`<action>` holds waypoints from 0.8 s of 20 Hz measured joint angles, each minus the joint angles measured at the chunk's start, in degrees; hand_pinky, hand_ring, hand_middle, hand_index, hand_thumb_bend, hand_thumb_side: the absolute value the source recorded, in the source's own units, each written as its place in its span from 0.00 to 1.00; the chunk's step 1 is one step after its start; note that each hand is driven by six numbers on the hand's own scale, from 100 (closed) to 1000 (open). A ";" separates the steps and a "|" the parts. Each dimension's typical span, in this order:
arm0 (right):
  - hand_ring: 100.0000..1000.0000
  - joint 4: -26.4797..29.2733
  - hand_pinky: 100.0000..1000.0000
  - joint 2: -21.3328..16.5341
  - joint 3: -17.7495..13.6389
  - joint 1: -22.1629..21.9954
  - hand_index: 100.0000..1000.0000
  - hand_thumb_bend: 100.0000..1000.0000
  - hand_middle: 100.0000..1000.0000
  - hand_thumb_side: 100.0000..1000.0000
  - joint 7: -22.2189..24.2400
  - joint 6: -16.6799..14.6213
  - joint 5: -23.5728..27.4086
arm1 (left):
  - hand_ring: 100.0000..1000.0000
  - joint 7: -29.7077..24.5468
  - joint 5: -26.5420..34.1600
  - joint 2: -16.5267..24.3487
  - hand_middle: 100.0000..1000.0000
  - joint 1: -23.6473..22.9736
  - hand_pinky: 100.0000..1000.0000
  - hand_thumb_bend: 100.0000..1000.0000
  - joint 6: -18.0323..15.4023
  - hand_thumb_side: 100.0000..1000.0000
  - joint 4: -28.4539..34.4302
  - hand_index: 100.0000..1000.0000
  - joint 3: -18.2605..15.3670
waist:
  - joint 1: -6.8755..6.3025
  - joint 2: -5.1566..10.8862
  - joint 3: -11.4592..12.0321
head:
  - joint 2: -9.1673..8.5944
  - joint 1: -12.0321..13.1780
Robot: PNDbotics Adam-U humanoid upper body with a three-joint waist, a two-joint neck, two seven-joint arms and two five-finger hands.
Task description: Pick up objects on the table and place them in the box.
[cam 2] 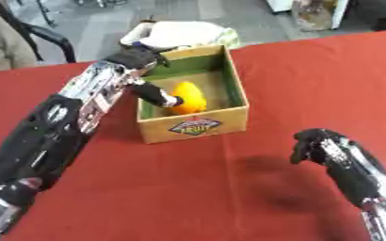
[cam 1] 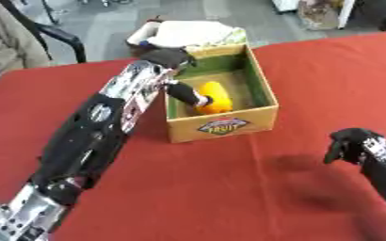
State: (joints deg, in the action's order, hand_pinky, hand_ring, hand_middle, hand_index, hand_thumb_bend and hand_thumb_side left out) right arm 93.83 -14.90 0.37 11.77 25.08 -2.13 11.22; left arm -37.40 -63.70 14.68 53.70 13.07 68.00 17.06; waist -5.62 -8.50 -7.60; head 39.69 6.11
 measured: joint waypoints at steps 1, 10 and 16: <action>0.49 0.00 0.52 0.00 0.00 -0.02 0.66 0.00 0.46 0.68 0.00 0.00 0.00 | 0.87 -0.40 0.67 0.37 0.89 -0.33 0.83 0.47 0.32 0.76 0.50 0.92 -0.32 | 0.00 0.00 0.07 | 0.00 -0.12; 0.49 -0.01 0.52 0.00 -0.04 -0.17 0.66 0.00 0.46 0.68 -0.03 -0.03 -0.02 | 0.68 12.11 14.73 5.29 0.73 -6.40 0.70 0.00 4.76 0.59 13.47 0.83 -4.44 | -0.05 0.00 0.55 | -0.03 -0.94; 0.49 -0.01 0.52 0.00 -0.38 -0.17 0.66 0.00 0.46 0.68 -0.21 -0.09 -0.02 | 0.58 32.07 35.85 7.81 0.64 -16.52 0.61 0.00 6.59 0.67 25.92 0.78 -8.40 | -0.05 -0.22 1.09 | -0.47 -1.66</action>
State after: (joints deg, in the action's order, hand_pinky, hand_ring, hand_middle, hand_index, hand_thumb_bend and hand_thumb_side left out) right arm 93.82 -14.91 -0.01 11.60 24.87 -2.23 11.20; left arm -5.33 -27.85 22.48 37.18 19.65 93.92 8.66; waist -5.66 -8.72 -6.51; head 39.22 4.45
